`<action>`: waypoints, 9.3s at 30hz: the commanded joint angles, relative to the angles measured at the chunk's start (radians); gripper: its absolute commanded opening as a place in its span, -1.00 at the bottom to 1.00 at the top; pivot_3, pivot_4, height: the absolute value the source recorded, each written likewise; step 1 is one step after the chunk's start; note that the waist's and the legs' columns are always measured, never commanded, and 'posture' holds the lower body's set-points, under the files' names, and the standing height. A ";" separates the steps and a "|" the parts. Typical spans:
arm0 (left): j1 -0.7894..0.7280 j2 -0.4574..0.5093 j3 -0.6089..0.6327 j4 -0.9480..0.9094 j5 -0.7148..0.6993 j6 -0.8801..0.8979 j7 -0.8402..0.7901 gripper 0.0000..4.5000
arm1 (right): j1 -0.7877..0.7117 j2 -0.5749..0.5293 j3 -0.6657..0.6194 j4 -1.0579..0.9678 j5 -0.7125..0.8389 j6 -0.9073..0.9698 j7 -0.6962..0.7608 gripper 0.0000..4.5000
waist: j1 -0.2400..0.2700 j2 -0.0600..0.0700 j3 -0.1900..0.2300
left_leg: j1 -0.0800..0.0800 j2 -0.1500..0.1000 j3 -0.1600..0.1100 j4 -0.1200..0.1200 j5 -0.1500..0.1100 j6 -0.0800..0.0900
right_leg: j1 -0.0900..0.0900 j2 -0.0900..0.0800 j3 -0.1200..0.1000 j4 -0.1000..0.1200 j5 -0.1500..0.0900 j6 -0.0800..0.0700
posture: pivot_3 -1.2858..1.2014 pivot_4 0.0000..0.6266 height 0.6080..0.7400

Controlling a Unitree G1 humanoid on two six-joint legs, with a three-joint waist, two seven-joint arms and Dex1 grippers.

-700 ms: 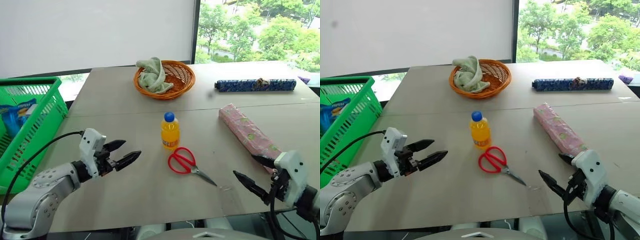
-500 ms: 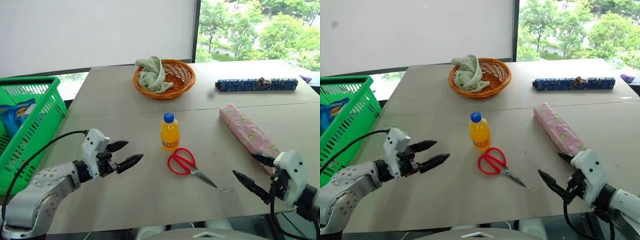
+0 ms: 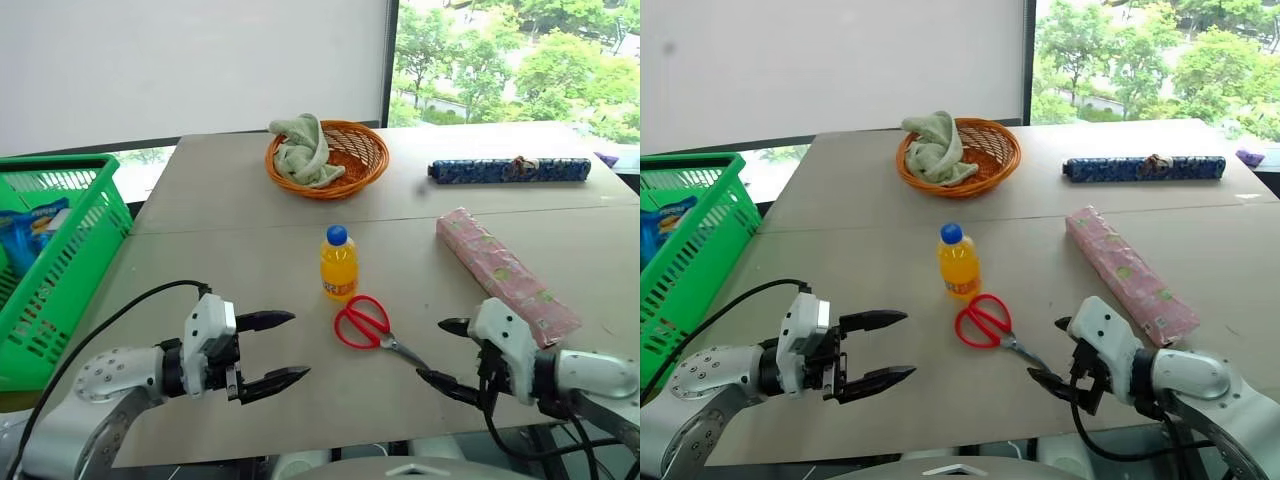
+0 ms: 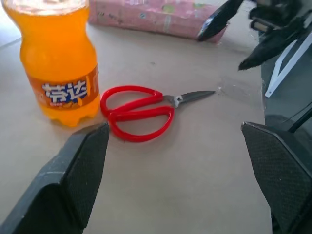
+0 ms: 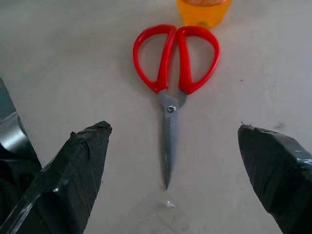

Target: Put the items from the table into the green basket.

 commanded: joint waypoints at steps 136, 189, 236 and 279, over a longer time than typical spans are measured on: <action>-0.199 -0.059 -0.135 -0.085 -0.014 0.050 0.156 1.00 | -0.499 -0.162 0.105 0.931 -0.243 -0.009 0.248 0.97 | 0.020 -0.003 -0.008 | 0.011 0.023 0.060 0.017 -0.020 0.024 | -0.001 0.017 0.047 -0.011 0.018 0.017 | 0.08 -0.93 1.00; -0.810 -0.100 0.131 0.158 -0.916 0.362 0.849 -0.62 | -0.879 0.144 -0.024 0.367 0.239 -0.013 0.151 0.99 | 0.004 -0.011 -0.009 | 0.008 0.023 0.064 0.019 -0.020 0.024 | -0.008 0.024 0.054 0.000 0.021 0.014 | 0.10 -1.00 1.00; -1.389 0.308 0.021 1.029 0.320 0.323 0.677 0.79 | -1.213 0.325 -0.004 0.510 0.202 0.124 0.073 1.00 | 0.106 -0.046 -0.027 | -0.025 0.022 0.057 0.019 -0.023 0.014 | -0.039 0.000 0.023 0.002 0.029 0.008 | 0.17 -1.00 1.00; -1.236 -0.555 0.052 0.653 0.110 1.229 1.139 -0.39 | -0.677 -0.146 -0.258 0.267 0.374 0.303 0.027 1.00 | -0.082 -0.008 -0.032 | -0.003 0.026 0.060 0.032 -0.022 0.021 | -0.013 0.013 0.030 0.003 0.027 0.007 | -0.03 -1.00 1.00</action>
